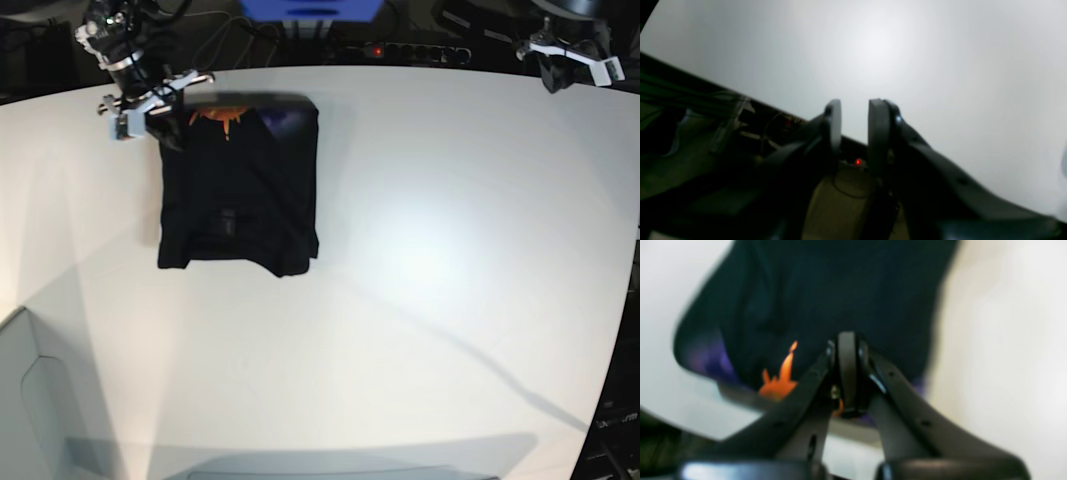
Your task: Fold the T-shirt properly
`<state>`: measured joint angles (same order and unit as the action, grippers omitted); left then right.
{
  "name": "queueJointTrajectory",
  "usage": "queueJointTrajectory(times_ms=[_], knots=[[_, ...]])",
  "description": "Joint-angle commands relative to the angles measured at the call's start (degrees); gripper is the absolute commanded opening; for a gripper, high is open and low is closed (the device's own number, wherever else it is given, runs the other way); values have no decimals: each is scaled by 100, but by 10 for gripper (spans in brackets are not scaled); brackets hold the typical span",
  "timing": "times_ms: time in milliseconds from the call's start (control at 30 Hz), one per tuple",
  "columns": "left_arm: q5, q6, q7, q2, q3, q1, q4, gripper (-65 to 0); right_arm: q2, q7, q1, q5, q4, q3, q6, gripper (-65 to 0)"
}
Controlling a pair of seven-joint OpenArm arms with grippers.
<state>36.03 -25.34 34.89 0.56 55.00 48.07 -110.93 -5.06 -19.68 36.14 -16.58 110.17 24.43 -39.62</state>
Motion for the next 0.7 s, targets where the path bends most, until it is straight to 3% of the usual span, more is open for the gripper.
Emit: queueJointTrajectory(times_ms=[0,67,167,400,567,667], knots=[[58,-20,-100,-16,51,199,-76,-517,18,126,91,-184,223,138,-38,-650],[14,-20,-100,72,51,357,-67,-544,18,118,153,-298,328,375,-38,-650],[6,-20,-100,72,25,604,82,-650,-17,100,311,-254,302,832,-38,-650],[-38,-20,-109,19,-160,964,865,-650,18,-357,1173,-245,240,1746,-38,-650],[-1243,-20,-417,-306,-1206,735,2254,-650,185,-445,1472,9,-806,1746,-38,-650],[-1726,-20,-1305,-394,-1768,349,3326,-650,273,-427,1269,467,-1676,1571,-38,-650]])
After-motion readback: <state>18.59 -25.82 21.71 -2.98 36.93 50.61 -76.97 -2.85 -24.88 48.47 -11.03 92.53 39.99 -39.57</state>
